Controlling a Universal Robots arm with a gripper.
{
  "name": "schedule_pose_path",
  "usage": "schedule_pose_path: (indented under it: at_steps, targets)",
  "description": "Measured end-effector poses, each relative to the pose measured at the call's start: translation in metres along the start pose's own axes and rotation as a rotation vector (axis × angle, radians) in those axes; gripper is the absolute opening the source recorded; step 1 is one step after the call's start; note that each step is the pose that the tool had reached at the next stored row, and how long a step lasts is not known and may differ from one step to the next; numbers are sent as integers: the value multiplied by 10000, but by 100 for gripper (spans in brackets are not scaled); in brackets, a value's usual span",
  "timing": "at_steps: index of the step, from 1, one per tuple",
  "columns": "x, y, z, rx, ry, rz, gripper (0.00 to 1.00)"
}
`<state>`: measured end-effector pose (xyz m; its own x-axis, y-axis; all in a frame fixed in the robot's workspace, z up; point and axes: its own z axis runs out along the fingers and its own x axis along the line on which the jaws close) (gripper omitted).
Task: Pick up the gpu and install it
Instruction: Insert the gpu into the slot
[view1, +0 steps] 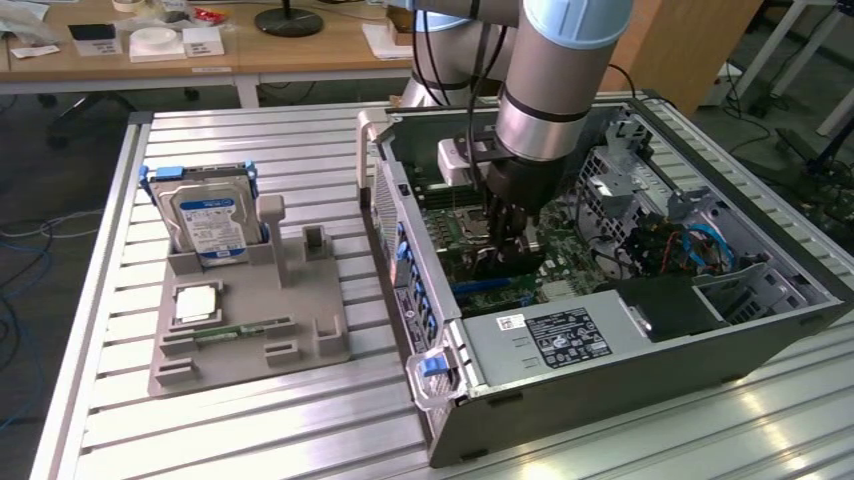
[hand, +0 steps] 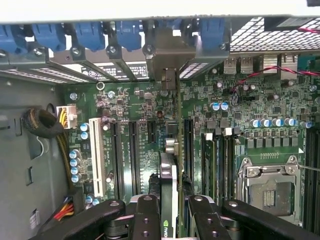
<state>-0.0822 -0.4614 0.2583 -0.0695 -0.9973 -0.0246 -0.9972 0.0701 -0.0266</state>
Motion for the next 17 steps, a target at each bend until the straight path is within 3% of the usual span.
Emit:
schedule_pose_path:
  at_steps: [8,17]
  targets:
    - [-9,11,74,0,1,27,26]
    - [-3,14,84,0,2,36,26]
